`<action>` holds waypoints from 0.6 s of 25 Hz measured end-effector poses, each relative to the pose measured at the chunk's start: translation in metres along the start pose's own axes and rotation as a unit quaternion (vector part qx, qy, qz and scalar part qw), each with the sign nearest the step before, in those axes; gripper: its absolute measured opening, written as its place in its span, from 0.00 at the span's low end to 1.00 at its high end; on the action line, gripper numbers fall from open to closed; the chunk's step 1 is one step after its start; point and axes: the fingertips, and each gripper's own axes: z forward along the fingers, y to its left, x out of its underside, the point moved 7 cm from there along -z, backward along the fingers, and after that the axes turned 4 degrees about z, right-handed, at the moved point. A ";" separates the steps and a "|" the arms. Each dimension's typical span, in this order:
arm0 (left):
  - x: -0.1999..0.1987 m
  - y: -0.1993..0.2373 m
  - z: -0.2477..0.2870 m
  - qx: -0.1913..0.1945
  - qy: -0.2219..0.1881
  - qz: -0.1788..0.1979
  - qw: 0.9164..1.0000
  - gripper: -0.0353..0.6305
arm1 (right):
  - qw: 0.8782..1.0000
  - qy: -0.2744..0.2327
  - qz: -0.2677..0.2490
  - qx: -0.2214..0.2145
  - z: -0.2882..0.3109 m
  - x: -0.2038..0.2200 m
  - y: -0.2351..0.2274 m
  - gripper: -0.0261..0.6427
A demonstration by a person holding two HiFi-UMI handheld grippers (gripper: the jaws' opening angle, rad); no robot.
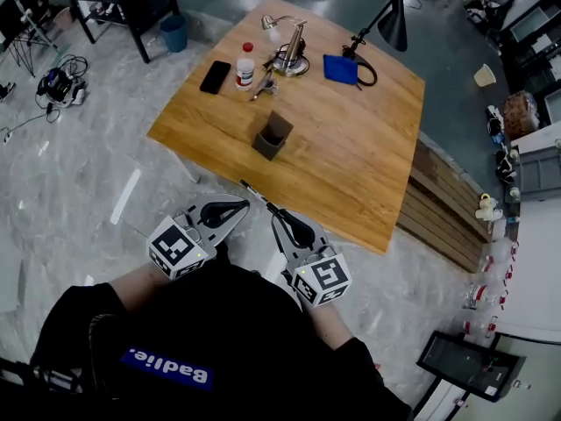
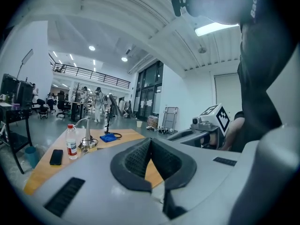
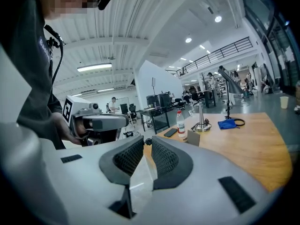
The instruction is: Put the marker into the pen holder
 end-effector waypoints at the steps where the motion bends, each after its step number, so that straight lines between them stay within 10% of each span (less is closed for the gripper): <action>1: -0.001 0.010 0.004 0.006 -0.001 0.001 1.000 0.07 | 1.000 0.002 0.000 0.006 0.008 -0.003 -0.005 0.13; 15: -0.002 0.131 0.042 0.094 0.002 0.013 0.995 0.07 | 0.995 0.030 0.007 0.099 0.111 -0.033 -0.076 0.13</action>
